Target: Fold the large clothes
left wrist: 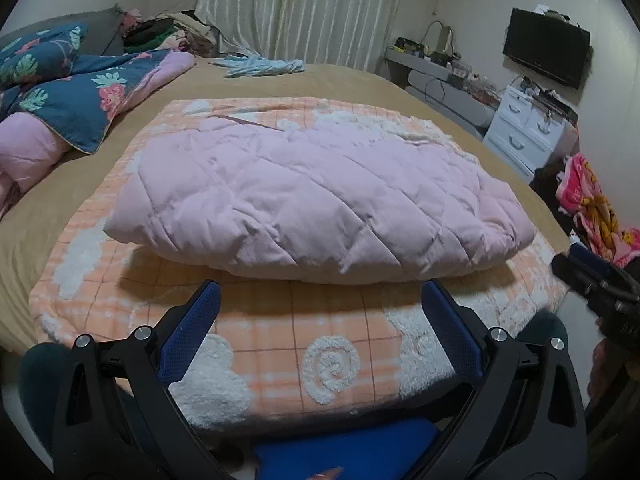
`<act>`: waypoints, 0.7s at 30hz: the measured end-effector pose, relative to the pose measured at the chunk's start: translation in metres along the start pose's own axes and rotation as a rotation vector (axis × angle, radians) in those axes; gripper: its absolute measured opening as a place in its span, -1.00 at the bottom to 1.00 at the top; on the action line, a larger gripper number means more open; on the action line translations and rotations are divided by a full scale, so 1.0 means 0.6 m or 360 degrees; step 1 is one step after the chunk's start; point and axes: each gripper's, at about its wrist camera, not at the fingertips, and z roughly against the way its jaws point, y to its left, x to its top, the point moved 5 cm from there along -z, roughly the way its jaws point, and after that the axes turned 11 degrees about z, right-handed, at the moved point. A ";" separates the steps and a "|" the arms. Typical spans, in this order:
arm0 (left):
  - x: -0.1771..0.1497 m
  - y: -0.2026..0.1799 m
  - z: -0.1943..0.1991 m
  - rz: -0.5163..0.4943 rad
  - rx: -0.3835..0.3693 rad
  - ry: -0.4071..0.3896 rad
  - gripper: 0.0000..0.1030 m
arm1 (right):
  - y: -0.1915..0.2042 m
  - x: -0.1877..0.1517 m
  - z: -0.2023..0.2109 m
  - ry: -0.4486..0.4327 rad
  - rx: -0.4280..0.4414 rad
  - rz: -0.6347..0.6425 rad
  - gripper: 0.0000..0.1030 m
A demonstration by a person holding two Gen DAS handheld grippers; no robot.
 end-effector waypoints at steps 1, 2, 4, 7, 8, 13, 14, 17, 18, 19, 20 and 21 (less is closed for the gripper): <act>-0.003 -0.004 0.000 -0.0018 -0.0010 0.0004 0.82 | 0.008 -0.006 -0.004 0.0013 0.0013 0.0003 0.92; -0.005 -0.007 0.000 -0.0031 -0.0010 0.0002 0.82 | 0.015 -0.010 -0.008 0.0030 0.0030 0.0005 0.92; -0.008 -0.013 0.002 -0.0050 -0.0018 -0.0001 0.82 | 0.027 -0.014 -0.013 0.0053 0.0051 0.0030 0.92; -0.008 -0.015 0.002 -0.0064 -0.0012 -0.0004 0.82 | 0.036 -0.015 -0.014 0.0048 0.0050 0.0063 0.92; -0.008 -0.015 0.001 -0.0063 -0.0009 -0.0003 0.82 | 0.038 -0.014 -0.014 0.0046 0.0054 0.0067 0.92; -0.006 -0.012 0.001 -0.0046 -0.0006 -0.0003 0.82 | 0.038 -0.011 -0.013 0.0036 0.0050 0.0070 0.92; -0.006 -0.013 0.001 -0.0047 -0.0008 -0.0003 0.82 | 0.038 -0.011 -0.013 0.0036 0.0049 0.0068 0.92; -0.005 -0.011 0.001 -0.0053 -0.0009 0.0001 0.82 | 0.035 -0.010 -0.012 0.0033 0.0046 0.0064 0.92; -0.006 -0.012 0.001 -0.0051 -0.0007 -0.0002 0.82 | 0.035 -0.009 -0.011 0.0031 0.0043 0.0064 0.92; -0.006 -0.011 0.001 -0.0050 -0.0007 -0.0003 0.82 | 0.034 -0.008 -0.010 0.0028 0.0043 0.0064 0.92; -0.005 -0.011 0.001 -0.0047 -0.0009 -0.0002 0.82 | 0.034 -0.008 -0.010 0.0026 0.0044 0.0063 0.92; -0.006 -0.011 0.001 -0.0047 -0.0011 0.0000 0.82 | 0.034 -0.007 -0.010 0.0025 0.0042 0.0064 0.92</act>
